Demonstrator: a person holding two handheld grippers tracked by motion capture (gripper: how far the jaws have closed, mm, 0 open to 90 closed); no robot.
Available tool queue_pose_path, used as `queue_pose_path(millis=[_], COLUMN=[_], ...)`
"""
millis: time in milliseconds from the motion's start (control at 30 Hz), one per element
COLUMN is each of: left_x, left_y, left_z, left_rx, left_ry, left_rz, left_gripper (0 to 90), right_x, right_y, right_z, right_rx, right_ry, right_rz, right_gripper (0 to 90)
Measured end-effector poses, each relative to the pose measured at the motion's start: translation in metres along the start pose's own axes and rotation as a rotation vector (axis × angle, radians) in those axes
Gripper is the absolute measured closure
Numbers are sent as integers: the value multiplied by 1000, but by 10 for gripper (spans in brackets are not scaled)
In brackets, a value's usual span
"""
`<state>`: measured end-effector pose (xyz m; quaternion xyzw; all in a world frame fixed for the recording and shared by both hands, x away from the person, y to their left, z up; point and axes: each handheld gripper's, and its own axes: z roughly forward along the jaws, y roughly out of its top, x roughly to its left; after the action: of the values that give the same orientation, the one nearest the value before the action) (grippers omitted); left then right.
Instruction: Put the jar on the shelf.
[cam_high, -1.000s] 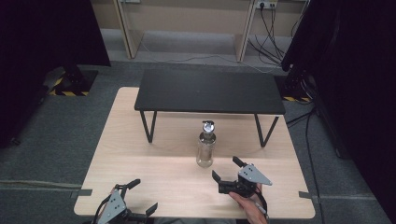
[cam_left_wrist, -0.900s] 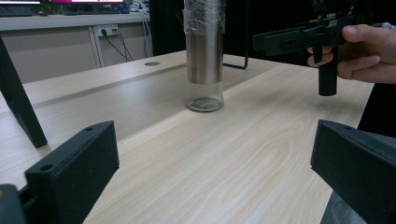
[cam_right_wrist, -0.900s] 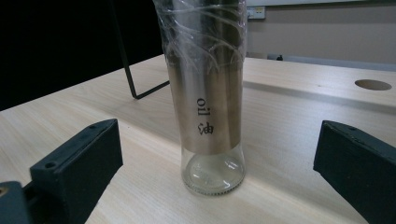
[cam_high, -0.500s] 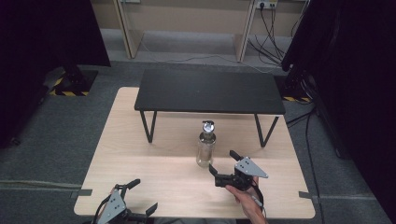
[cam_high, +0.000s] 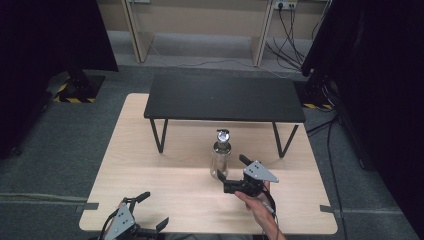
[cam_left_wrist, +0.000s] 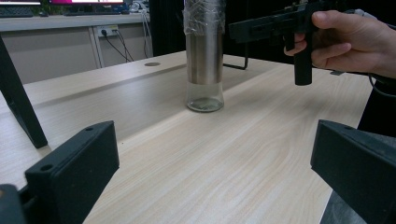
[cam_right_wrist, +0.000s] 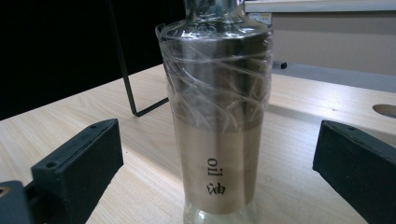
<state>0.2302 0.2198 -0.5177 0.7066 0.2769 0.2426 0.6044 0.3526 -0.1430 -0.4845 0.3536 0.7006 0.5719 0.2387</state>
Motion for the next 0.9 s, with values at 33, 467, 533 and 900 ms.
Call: queue_pose_path(millis=[33,467,533,900], left_x=[0,0,0,0], left_y=[0,0,0,0], left_z=[0,0,0,0], left_rx=[0,-2,-2,1], left_ry=[0,0,0,-1], left_rz=[0,-3,-3,-4], left_gripper=[4,4,5,5], right_x=[0,2,2,-3], right_y=[1,11,11,10], right_z=[2,29,31,41], right_rx=[1,19,20,47], right_ry=[2,0,-1,-3], right_rz=[-2,-13,-13,-26], right_gripper=[17,89,105,284])
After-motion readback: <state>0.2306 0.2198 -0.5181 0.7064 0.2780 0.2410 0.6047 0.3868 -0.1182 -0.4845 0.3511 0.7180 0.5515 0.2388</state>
